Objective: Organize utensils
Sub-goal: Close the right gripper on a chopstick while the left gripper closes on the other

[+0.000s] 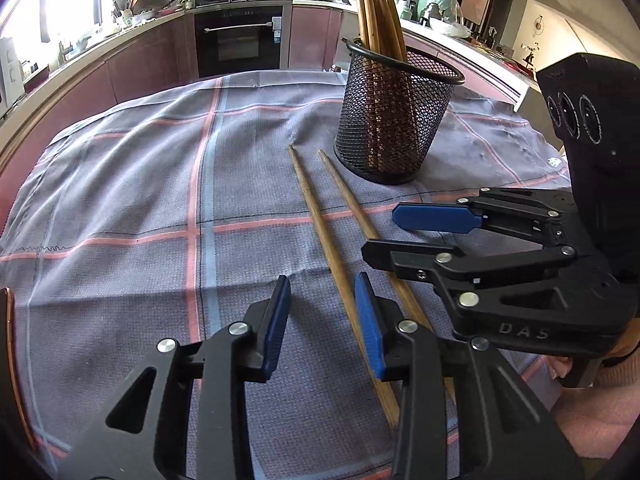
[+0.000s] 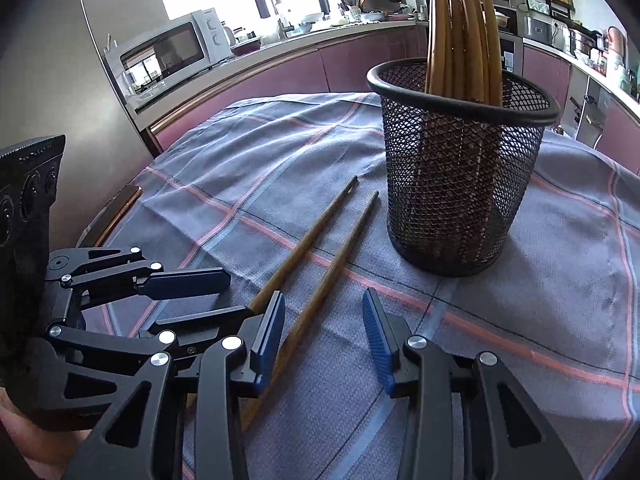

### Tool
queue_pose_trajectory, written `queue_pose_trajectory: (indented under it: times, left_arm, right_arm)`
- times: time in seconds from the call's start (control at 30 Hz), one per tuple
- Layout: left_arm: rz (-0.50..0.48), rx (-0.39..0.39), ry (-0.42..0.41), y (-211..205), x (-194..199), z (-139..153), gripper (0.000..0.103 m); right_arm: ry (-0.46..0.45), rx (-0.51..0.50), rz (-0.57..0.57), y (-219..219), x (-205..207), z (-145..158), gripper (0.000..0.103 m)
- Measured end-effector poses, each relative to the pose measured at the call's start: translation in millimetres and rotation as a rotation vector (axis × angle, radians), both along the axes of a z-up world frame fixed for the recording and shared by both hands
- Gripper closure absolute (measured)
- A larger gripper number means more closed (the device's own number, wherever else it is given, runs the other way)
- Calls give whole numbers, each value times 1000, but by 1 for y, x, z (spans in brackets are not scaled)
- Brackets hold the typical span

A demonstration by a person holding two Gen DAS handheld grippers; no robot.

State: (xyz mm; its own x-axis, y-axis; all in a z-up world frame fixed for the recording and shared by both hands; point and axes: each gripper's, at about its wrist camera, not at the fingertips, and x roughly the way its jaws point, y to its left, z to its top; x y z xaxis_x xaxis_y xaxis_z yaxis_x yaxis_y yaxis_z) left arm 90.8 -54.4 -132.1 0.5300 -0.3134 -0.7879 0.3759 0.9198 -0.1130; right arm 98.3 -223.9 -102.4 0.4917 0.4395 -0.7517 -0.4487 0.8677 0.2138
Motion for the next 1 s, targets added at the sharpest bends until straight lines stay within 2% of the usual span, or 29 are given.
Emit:
queue_pose_trajectory:
  times: [0.07,0.2,0.43,0.53,0.63,0.67,0.7,0.73,0.9,1.0]
  left_arm:
    - [-4,-1,1,0,-1,-1,69]
    - [-12,-9,5,0,-3,-2,74]
    - [-27,-40,24,-1,-5,-3,85]
    - [-33,-57,40,-1,-5,-4,87]
    - [-27,-66,46,0,-4,-4,86]
    - [-17,-56,39,0,-2,-3,82]
    - [-11,-49,31,-1,-1,-2,73]
    - [-5,-47,27,-1,1,-2,70]
    - [4,-19,16,-5,10,-2,70]
    - [12,-5,16,-7,16,-3,76]
  right_arm:
    - [-8,-27,-2,3,0,0,71]
    - [-21,-59,3,4,-1,0,74]
    - [-2,-39,21,2,-2,1,88]
    - [5,-33,24,0,-5,2,92]
    - [17,-31,18,-2,-5,3,90]
    - [19,-36,7,-3,-3,3,84]
    - [22,-38,2,-4,-3,3,81]
    - [27,-38,0,-4,-1,2,81]
    - [11,-60,-5,1,3,1,81]
    - [2,-76,-10,5,6,0,82]
